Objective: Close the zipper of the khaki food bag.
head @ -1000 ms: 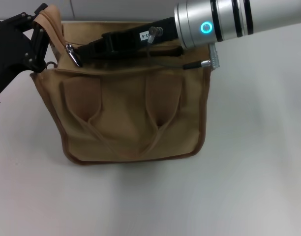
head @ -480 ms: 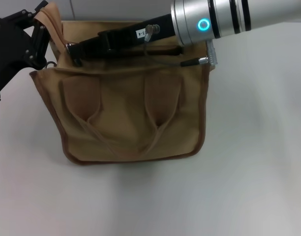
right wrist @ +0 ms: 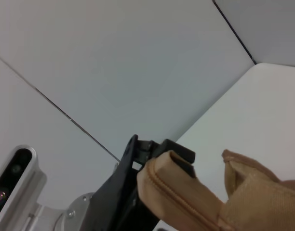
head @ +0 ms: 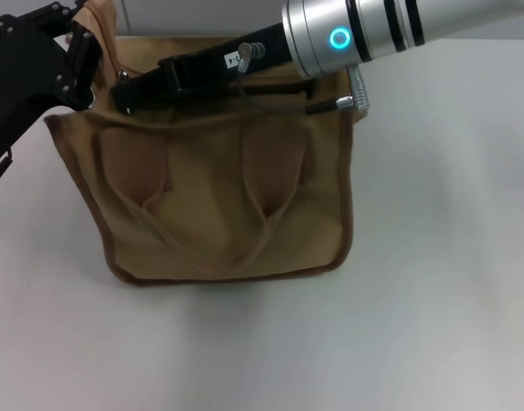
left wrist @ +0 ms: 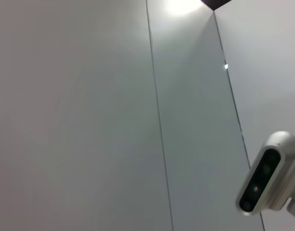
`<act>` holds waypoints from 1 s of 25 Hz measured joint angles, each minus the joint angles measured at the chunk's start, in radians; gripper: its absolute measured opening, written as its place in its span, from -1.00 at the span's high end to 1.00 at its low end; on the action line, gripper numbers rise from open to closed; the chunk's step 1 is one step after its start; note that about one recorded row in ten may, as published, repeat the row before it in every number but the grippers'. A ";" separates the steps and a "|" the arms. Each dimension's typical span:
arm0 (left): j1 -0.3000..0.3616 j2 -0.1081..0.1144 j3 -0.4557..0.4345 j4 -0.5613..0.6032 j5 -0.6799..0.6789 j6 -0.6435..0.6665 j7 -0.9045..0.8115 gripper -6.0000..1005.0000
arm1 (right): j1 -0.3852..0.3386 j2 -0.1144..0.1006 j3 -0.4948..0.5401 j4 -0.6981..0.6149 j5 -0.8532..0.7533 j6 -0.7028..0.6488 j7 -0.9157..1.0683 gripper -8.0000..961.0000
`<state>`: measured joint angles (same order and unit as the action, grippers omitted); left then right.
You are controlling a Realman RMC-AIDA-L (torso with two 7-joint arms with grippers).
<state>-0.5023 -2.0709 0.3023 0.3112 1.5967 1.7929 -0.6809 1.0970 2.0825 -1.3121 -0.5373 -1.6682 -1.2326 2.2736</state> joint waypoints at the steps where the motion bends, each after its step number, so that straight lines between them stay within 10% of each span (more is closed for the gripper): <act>1: 0.000 0.000 0.000 0.000 0.000 0.000 0.000 0.82 | 0.000 0.000 0.000 0.000 0.000 0.000 0.000 0.48; 25: 0.014 0.000 -0.007 -0.011 -0.001 -0.002 0.009 0.81 | -0.078 0.001 0.028 -0.062 0.009 -0.020 -0.012 0.96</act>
<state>-0.4884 -2.0708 0.2957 0.3006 1.5953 1.7909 -0.6718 1.0186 2.0831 -1.2841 -0.5990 -1.6588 -1.2522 2.2611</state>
